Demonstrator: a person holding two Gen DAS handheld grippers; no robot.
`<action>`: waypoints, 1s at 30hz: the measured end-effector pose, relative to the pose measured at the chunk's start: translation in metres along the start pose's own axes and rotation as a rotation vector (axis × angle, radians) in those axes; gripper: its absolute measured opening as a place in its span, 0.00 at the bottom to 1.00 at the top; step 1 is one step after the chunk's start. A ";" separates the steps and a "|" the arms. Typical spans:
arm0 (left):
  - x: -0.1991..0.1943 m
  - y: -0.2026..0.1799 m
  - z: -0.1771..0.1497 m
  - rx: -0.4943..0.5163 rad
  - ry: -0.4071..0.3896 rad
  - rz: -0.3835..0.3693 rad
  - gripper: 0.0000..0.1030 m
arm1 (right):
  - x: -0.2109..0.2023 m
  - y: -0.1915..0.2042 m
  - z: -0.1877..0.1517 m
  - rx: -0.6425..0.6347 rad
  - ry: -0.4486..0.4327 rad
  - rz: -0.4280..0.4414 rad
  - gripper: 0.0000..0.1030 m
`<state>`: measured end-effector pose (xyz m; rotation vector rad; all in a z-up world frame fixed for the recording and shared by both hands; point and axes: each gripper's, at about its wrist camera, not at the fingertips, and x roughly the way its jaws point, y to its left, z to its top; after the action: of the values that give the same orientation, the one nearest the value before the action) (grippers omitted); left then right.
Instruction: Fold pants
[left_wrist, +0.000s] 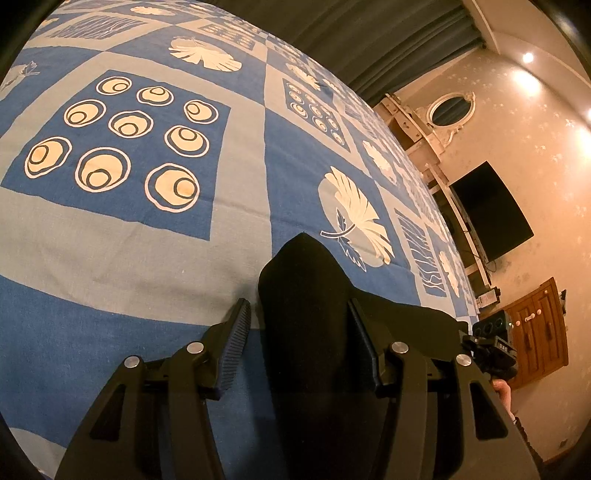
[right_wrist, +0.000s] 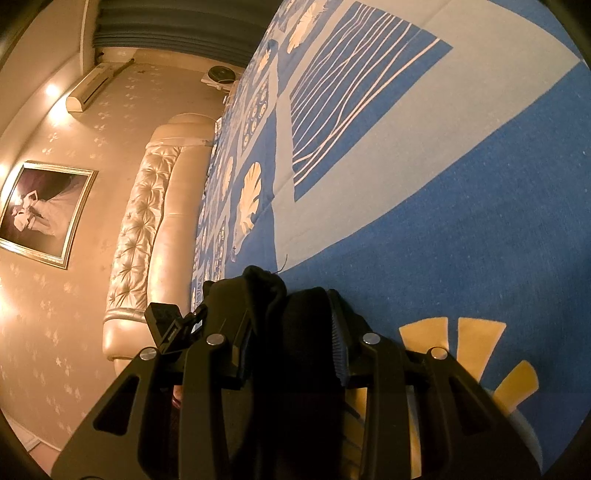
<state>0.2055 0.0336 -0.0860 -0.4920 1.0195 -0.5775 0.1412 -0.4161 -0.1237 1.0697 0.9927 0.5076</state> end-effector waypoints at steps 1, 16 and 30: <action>0.000 0.000 0.000 0.000 0.001 0.002 0.52 | -0.001 0.000 0.001 0.001 0.000 -0.001 0.31; 0.000 -0.003 0.002 0.004 0.018 0.018 0.52 | -0.001 -0.002 -0.001 0.020 -0.002 0.003 0.32; -0.005 -0.012 -0.001 -0.033 0.013 -0.004 0.80 | -0.057 -0.028 -0.010 0.115 -0.108 -0.036 0.34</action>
<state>0.1998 0.0280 -0.0756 -0.5203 1.0416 -0.5683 0.1018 -0.4670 -0.1265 1.1677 0.9525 0.3632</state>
